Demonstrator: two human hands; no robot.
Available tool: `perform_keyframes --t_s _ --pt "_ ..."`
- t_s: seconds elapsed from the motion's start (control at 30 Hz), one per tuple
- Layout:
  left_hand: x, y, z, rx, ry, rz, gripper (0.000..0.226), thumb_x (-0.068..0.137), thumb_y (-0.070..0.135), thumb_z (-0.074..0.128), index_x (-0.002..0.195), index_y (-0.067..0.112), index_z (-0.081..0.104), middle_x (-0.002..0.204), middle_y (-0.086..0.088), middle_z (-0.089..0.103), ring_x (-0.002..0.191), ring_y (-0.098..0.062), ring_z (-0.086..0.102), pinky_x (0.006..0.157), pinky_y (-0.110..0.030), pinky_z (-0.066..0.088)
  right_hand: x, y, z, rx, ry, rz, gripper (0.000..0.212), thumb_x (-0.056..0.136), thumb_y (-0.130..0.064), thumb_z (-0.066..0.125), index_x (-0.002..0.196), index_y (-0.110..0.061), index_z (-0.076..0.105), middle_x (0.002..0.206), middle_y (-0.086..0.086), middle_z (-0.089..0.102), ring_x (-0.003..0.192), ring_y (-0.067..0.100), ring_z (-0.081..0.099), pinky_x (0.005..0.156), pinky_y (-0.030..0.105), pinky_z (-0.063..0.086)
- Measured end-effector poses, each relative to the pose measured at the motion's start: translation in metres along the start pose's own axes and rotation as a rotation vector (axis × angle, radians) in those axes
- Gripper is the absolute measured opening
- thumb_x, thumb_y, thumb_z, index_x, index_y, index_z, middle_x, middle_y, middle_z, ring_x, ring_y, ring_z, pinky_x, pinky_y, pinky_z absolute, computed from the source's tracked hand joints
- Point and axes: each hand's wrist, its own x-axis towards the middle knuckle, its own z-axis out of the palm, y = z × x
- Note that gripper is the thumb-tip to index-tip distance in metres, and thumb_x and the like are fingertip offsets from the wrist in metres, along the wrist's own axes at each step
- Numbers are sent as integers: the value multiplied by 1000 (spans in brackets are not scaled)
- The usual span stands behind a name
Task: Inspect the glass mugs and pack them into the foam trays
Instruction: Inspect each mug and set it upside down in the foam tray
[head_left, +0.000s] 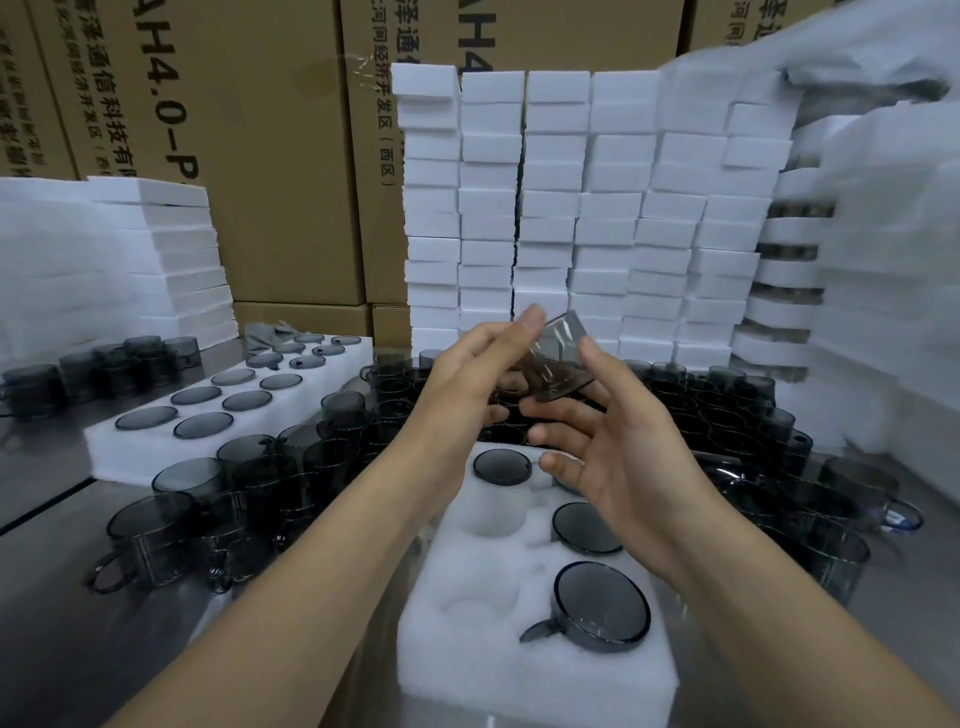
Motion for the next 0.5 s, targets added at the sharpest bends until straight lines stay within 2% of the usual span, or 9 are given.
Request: perform_keyframes --t_s 0.07,0.17,0.23,0.3,0.37,0.43,0.5 --pt "-1 6 -3 -6 -76 -28 60 85 72 62 125 31 77 130 -9 75 115 -25 68 116 -61 40 2 -1 -2 29 13 81 70 93 -69 58 117 -7 79 80 8 70 62 14 65 56 24 55" --pt "-1 5 -9 46 -212 -12 56 87 65 64 128 29 77 135 -22 68 114 -31 64 113 -66 41 4 0 -6 34 19 204 75 94 -76 52 95 -6 79 67 5 64 51 13 58 49 24 52" --pt "1 1 -12 46 -294 1 51 90 60 67 133 34 74 136 -24 66 114 -40 65 107 -60 47 3 1 -5 57 17 295 76 92 -78 54 77 -8 79 60 2 60 43 11 53 43 21 48" --pt "2 -2 -15 30 -361 22 52 91 50 71 141 38 68 137 -17 69 108 -35 66 99 -52 51 2 1 -4 93 -12 384 72 90 -75 59 69 -8 76 55 -2 56 39 7 49 40 19 43" --pt "3 -4 -18 49 -399 62 56 90 39 77 145 39 65 132 -5 72 106 -26 65 92 -48 49 2 -1 -5 114 -45 429 68 88 -73 61 68 -9 74 53 -4 54 38 6 47 39 19 40" --pt "4 -2 -20 106 -360 113 53 85 38 82 137 37 71 126 3 76 104 -14 67 83 -40 45 2 -2 -7 58 -53 419 74 91 -76 54 68 -9 76 55 -2 57 39 8 49 39 20 40" --pt "6 1 -25 176 -281 138 43 80 47 85 120 32 78 111 4 80 91 -9 69 70 -28 43 4 -2 -10 -75 8 356 85 96 -80 43 73 -7 80 59 5 63 41 13 54 38 21 41"
